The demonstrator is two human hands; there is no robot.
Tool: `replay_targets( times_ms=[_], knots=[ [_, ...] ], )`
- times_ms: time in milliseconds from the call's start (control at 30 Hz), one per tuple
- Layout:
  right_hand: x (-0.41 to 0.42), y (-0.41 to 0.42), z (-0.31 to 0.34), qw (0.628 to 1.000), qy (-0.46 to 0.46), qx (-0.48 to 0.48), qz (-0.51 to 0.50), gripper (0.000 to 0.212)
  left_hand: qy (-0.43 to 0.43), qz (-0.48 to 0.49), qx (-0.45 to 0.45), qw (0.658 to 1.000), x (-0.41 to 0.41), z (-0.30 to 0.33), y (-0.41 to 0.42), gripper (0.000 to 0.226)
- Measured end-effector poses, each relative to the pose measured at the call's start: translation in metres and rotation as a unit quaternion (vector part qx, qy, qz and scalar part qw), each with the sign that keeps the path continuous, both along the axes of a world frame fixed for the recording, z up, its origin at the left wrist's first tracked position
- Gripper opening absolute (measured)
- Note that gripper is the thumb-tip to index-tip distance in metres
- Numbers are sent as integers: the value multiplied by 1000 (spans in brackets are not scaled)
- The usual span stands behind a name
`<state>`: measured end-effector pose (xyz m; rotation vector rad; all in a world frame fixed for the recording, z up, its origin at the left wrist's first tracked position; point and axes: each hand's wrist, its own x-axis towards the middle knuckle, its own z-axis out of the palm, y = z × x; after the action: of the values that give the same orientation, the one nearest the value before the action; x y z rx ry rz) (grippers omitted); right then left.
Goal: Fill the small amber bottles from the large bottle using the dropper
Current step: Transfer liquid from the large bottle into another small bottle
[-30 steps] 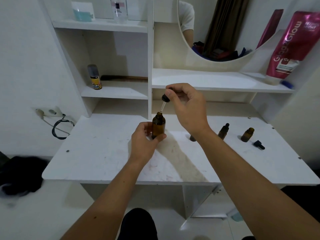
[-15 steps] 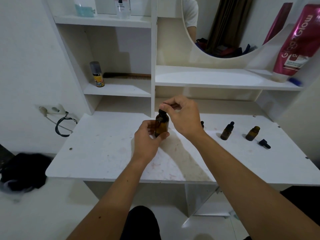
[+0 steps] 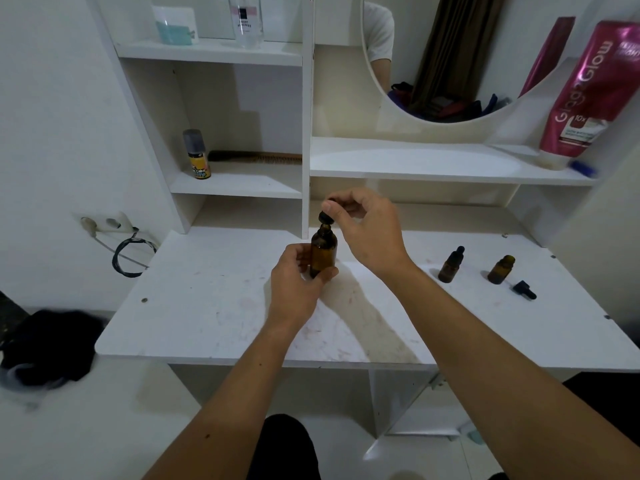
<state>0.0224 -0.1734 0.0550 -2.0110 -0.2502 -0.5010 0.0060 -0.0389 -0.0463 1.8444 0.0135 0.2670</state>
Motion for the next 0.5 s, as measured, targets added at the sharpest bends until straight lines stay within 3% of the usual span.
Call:
replay_targets(
  times_ms=[300,500],
  knots=[
    [-11,-7,40,995,-68,66,-6,15,2,18,42,999,0,0,-2,57],
    [-23,-21,48,992,-89,82,-20,16,0,71,16,997,-9,0,-7,71]
  ],
)
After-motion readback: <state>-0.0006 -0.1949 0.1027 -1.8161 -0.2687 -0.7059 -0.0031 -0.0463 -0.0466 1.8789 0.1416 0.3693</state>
